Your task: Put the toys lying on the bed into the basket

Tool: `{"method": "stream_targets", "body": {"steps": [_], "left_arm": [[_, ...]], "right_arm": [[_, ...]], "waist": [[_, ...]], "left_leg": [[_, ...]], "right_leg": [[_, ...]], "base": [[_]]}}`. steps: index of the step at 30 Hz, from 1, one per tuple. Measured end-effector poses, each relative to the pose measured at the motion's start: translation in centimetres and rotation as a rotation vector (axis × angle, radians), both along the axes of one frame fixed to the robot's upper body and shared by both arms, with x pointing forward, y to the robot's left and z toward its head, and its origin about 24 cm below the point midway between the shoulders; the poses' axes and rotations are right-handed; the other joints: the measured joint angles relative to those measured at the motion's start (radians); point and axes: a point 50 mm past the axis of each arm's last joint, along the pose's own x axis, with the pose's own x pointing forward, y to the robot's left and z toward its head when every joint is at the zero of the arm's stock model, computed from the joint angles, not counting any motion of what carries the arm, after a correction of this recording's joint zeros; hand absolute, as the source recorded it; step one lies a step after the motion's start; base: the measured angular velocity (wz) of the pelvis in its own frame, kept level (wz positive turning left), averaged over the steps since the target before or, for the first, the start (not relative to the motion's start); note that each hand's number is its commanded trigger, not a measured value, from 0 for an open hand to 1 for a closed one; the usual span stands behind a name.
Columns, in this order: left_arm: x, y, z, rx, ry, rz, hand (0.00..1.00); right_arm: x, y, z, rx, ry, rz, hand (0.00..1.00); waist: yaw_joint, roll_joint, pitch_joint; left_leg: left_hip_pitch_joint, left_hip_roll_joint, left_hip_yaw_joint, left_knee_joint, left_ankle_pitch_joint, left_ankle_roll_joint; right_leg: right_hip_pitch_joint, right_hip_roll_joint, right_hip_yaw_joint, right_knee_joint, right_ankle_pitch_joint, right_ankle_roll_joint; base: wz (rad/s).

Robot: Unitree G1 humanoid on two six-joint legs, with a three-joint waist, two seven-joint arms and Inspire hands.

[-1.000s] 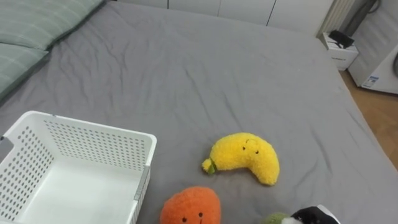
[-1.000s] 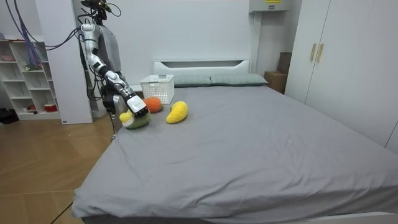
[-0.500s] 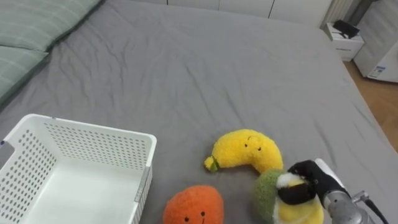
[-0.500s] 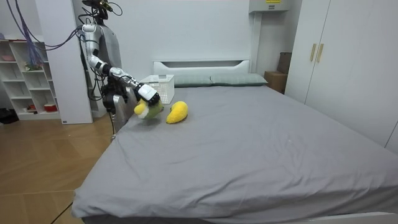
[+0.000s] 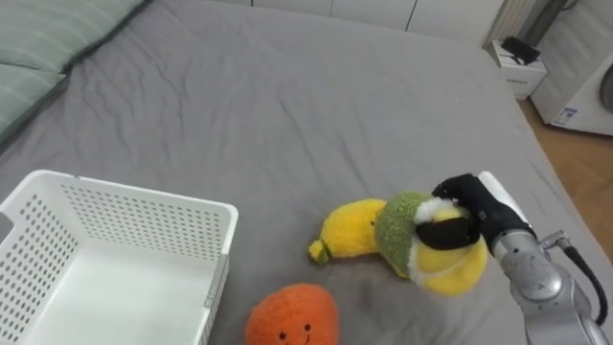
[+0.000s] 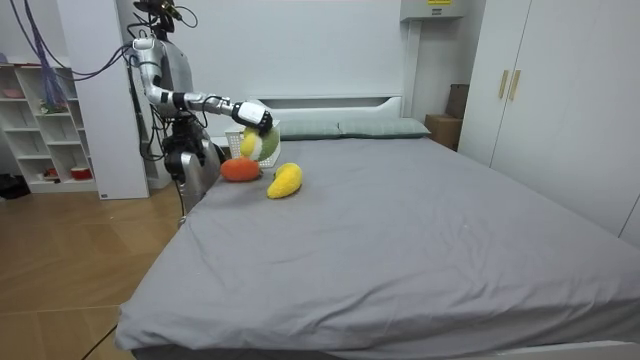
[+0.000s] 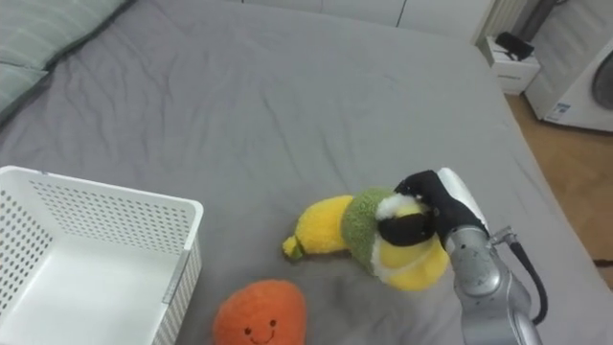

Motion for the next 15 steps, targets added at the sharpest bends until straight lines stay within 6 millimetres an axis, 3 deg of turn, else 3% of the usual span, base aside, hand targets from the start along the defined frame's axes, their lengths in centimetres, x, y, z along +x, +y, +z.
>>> {"method": "stream_targets", "body": {"steps": [9, 15], "left_arm": [[1.1, -0.5, -0.1, -0.011, -0.018, -0.043, 0.0], [2.4, -0.9, -0.1, -0.027, -0.043, -0.069, 0.0]], "right_arm": [[2.3, 1.6, 3.0, -0.001, -0.097, 0.077, 1.0], [3.4, 3.5, 3.9, 0.0, -0.117, 0.157, 1.0]], "waist": [[0.022, 0.011, 0.0072], [0.071, 0.005, 0.0078]], "left_leg": [[-0.013, 0.0, -0.007, -0.004, 0.0, 0.0], [-0.017, -0.001, -0.015, -0.003, 0.0, 0.0]], "right_leg": [[-0.008, -0.001, -0.01, 0.002, 0.0, 0.0], [-0.009, -0.001, -0.015, 0.001, 0.0, 0.0]], "base": [[0.02], [0.01]]}}
